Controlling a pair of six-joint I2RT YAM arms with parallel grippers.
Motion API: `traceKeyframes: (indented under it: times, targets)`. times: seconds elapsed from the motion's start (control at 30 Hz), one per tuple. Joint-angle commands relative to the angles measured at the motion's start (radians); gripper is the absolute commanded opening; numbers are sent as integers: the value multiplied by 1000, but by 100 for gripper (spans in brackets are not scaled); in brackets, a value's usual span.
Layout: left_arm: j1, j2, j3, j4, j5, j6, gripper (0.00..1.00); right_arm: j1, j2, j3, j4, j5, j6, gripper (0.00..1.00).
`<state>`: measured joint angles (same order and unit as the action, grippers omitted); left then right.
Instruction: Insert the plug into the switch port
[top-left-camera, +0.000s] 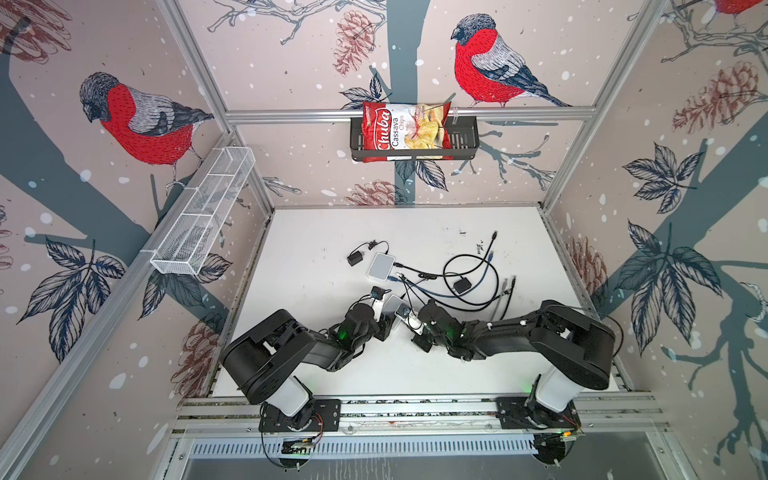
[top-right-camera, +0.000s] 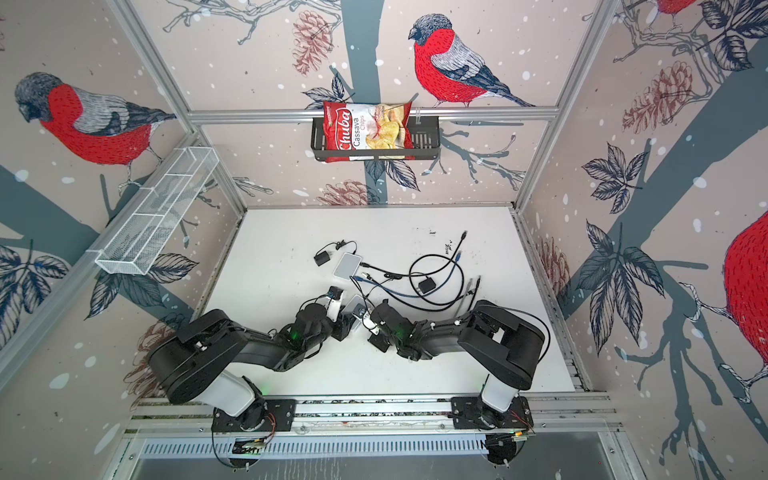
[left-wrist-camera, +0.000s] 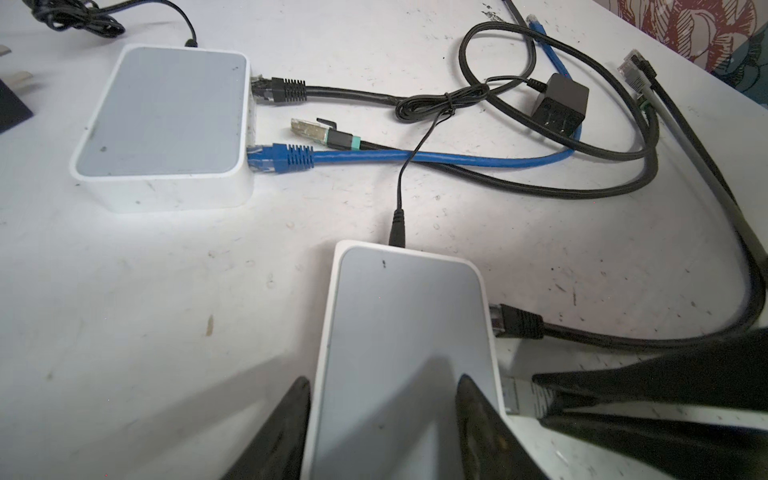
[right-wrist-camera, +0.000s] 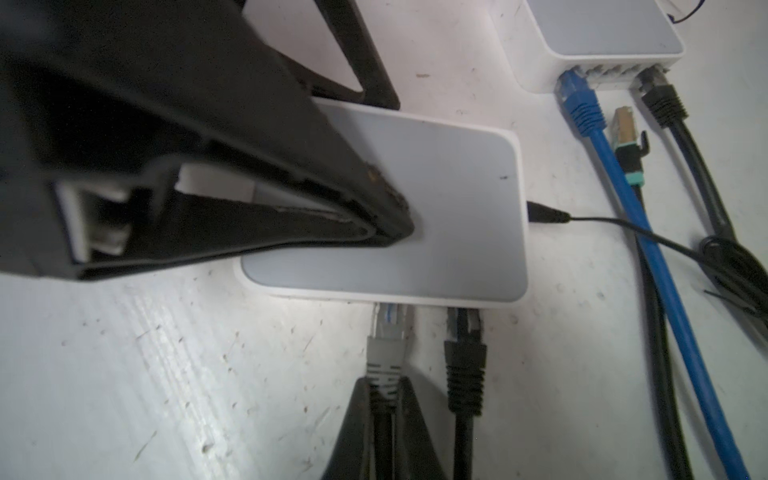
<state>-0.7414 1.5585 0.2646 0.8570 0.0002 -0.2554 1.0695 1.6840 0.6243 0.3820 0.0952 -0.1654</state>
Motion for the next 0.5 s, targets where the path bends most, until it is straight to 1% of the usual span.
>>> traceKeyframes:
  times: [0.0,0.2,0.37,0.47]
  targets:
    - [-21,10,-4,59,581,-11,53,-4,12,34,341,-123,-36,0]
    - [-23,48,-14,123,633,-38,53,-11,22,36,383,-120,-31,1]
    - [-27,81,-8,163,680,-49,52,-12,44,60,390,-167,-43,1]
    - [-35,81,-8,166,686,-48,52,-13,51,72,384,-172,-59,2]
